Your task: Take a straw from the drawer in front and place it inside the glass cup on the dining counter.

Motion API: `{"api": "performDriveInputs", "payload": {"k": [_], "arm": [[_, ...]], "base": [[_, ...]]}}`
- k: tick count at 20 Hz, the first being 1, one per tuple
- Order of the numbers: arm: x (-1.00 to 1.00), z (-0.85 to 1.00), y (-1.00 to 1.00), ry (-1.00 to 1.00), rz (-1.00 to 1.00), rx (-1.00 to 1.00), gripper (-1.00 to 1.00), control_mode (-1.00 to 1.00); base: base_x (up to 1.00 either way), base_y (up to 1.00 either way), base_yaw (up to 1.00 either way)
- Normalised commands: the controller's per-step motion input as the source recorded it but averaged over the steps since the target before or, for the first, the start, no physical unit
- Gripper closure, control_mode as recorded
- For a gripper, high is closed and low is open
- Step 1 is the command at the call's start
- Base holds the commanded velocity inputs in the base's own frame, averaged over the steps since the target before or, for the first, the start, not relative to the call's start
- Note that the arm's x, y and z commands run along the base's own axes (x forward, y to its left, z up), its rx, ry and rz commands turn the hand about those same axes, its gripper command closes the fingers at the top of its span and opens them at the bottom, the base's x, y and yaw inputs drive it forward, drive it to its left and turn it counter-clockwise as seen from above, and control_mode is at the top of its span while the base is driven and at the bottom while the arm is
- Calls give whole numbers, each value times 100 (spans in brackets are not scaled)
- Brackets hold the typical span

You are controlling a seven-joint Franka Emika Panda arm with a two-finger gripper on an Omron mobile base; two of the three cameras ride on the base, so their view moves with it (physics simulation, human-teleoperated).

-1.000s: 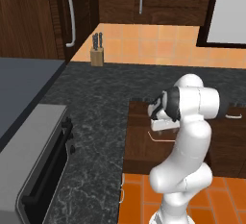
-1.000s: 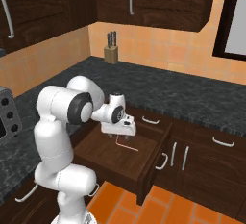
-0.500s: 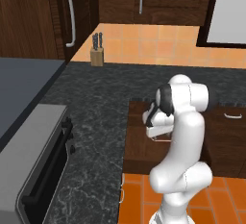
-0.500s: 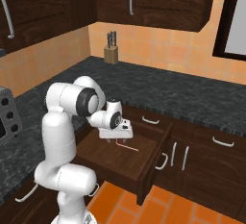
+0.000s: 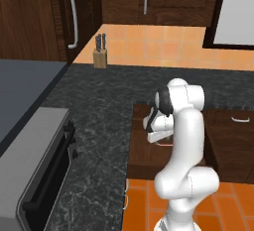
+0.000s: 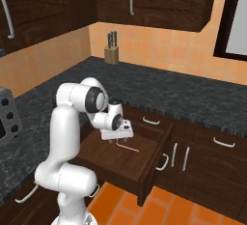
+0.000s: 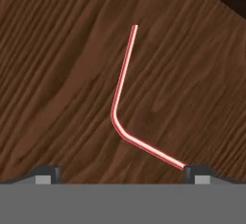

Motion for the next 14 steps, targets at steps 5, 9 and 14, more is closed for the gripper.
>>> {"api": "performDriveInputs", "payload": {"k": [5,9,14], "arm": [[20,-36,0,0,10,0,-100,-100],[12,-42,0,0,8,0,-100,-100],[9,-39,0,0,8,0,-100,-100]], "base": [[0,0,0],[0,0,0],[0,0,0]]}}
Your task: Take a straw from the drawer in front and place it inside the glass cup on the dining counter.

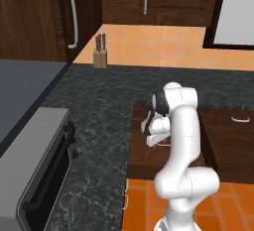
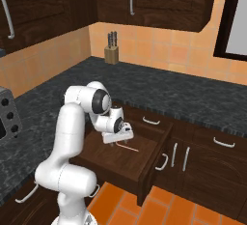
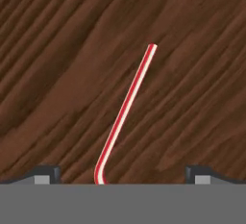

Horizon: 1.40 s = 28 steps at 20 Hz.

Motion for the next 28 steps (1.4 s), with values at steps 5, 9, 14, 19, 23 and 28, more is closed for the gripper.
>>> {"api": "performDriveInputs", "payload": {"k": [5,9,14,19,23,28], "arm": [[0,-32,0,0,6,0,100,-100],[0,-18,-11,0,4,4,100,-100],[0,-3,-1,0,2,4,100,-100],[-43,22,0,-6,0,3,100,-100],[-100,98,10,-24,-2,3,100,-100],[-86,100,12,-21,-4,0,100,-100]], "base": [[0,0,0],[0,0,0],[0,0,0],[0,0,0],[0,0,0],[0,0,0]]}}
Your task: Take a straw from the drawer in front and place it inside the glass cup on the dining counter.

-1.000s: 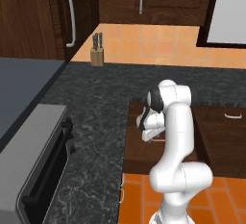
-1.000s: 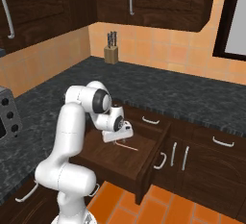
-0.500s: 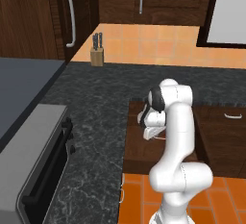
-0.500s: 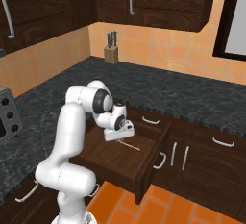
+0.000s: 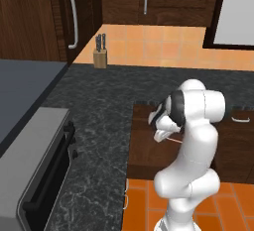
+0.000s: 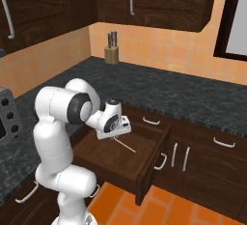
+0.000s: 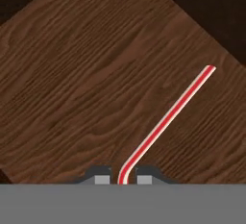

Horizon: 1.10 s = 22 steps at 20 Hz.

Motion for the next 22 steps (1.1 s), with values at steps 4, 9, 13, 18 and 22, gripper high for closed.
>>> {"api": "performDriveInputs", "payload": {"k": [4,9,13,18,22], "arm": [[-25,100,31,-5,0,0,100,-100],[0,100,9,-1,-1,0,100,-100],[0,100,0,0,-15,0,100,-100],[-6,94,-4,4,-18,2,100,-100],[-31,48,-26,1,-16,2,100,-100]], "base": [[0,0,0],[0,0,0],[0,0,0],[0,0,0],[0,0,0]]}}
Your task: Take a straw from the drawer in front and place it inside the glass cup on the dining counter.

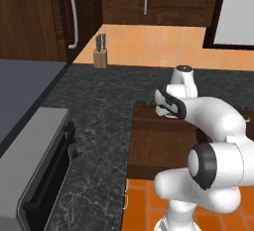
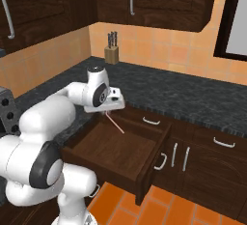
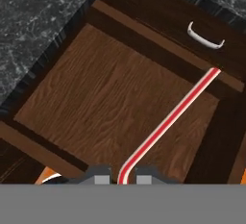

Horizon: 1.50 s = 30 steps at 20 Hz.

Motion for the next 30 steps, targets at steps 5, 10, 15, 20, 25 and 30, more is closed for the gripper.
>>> {"api": "performDriveInputs", "payload": {"k": [5,10,15,20,25,30], "arm": [[-90,1,-39,-10,-14,2,100,-100],[-61,0,-13,-9,-10,0,100,-100],[-15,0,0,0,-2,0,100,100],[0,0,0,0,0,0,100,100],[0,0,0,0,0,0,100,100],[0,0,0,0,0,0,100,100]], "base": [[0,0,0],[0,0,0],[-60,-1,-7],[-98,-34,-33],[-10,-63,-71],[0,-79,-74]]}}
